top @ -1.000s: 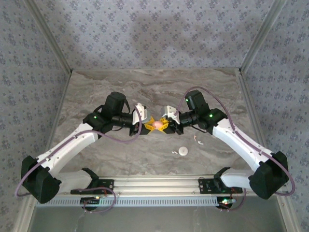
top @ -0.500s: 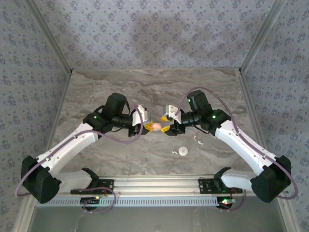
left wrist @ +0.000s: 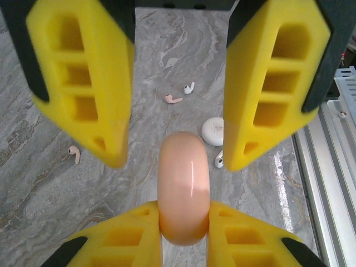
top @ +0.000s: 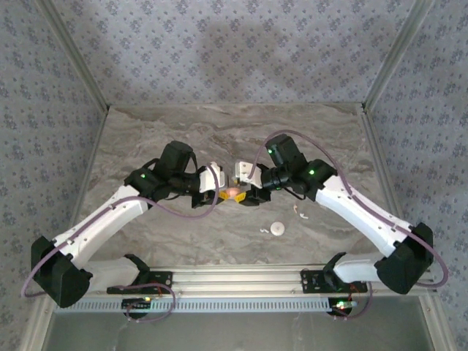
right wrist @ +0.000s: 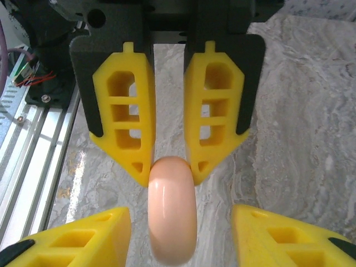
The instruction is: Insert wireless bluetooth earbuds into charging case
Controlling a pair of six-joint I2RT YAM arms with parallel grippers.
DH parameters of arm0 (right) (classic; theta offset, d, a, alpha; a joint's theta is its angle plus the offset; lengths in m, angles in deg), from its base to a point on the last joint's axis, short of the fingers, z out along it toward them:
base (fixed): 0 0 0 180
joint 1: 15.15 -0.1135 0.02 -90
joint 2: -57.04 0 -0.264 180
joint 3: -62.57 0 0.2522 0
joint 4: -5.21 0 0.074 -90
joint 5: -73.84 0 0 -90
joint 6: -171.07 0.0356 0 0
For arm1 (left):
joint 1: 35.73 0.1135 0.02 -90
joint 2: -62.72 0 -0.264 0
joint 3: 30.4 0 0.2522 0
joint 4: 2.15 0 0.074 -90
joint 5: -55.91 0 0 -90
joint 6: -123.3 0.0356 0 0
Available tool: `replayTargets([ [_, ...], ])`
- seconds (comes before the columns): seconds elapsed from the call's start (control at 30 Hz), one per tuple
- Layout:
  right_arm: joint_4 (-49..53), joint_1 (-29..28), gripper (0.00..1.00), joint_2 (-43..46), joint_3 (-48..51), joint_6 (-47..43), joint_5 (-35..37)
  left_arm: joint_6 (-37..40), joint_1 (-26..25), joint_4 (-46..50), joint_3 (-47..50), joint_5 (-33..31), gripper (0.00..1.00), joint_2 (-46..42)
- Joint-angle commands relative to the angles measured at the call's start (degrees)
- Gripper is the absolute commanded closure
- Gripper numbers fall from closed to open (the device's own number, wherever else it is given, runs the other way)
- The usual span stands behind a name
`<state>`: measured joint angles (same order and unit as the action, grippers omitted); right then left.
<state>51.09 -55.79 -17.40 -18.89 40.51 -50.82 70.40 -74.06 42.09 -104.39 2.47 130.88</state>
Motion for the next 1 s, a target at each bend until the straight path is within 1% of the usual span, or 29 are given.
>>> replayTargets([
  [0.0,2.1,-0.6,0.49,-1.0,-2.9,-1.5,-0.8,1.5,-0.3,1.8,-1.6,0.5,0.79,-0.4],
  [0.13,2.1,-0.6,0.56,-1.9,-3.3,-1.8,-2.3,1.4,-0.4,1.6,-1.5,0.6,0.79,-0.7],
  [0.27,2.1,-0.8,0.65,-2.1,-3.6,-2.3,-2.3,1.1,-0.4,1.3,-1.5,0.8,0.8,-0.7],
  [0.37,4.2,-0.8,0.65,-2.1,-3.6,-2.5,-2.0,0.5,-0.4,0.5,-1.3,1.4,0.8,-0.6],
  [0.47,4.5,-0.7,0.63,-1.9,-3.4,-2.7,-1.5,0.2,-0.4,-0.1,-1.2,1.8,0.8,-0.5],
  [0.53,4.8,-0.7,0.63,-1.9,-3.3,-2.8,-1.5,0.0,-0.4,-0.3,-1.3,1.9,0.8,-0.4],
  [0.6,5.0,-0.6,0.72,-1.8,-3.6,-3.3,-0.6,0.0,-0.4,-0.4,-1.4,1.9,0.8,-0.3],
  [0.63,5.3,-0.6,0.75,-1.8,-3.7,-3.5,-0.5,-0.1,-0.4,-0.5,-1.4,1.9,0.8,-0.3],
  [0.67,5.7,-0.6,0.76,-1.7,-3.8,-3.8,-0.8,-0.6,-0.4,-0.9,-1.2,1.6,0.8,-0.3],
  [0.73,6.2,-0.3,0.76,-1.3,-3.7,-4.3,-1.5,-1.9,-0.3,-2.0,-1.1,1.3,0.76,-0.4],
  [0.83,4.5,1.8,0.76,0.6,-1.9,-4.6,-5.2,-6.0,0.7,-7.6,1.4,2.2,0.63,-1.7],
  [0.87,1.8,3.4,0.76,1.8,-0.1,-3.1,-7.9,-7.7,1.5,-10.8,2.9,3.5,0.58,-2.4],
  [0.9,-2.9,5.1,0.76,3.4,3.1,-0.8,-10.7,-9.8,2.3,-14.4,4.6,4.9,0.55,-3.1],
  [0.97,-10.5,7.8,0.76,6.0,7.3,4.2,-15.0,-13.0,3.2,-20.8,7.5,7.2,0.54,-4.4],
])
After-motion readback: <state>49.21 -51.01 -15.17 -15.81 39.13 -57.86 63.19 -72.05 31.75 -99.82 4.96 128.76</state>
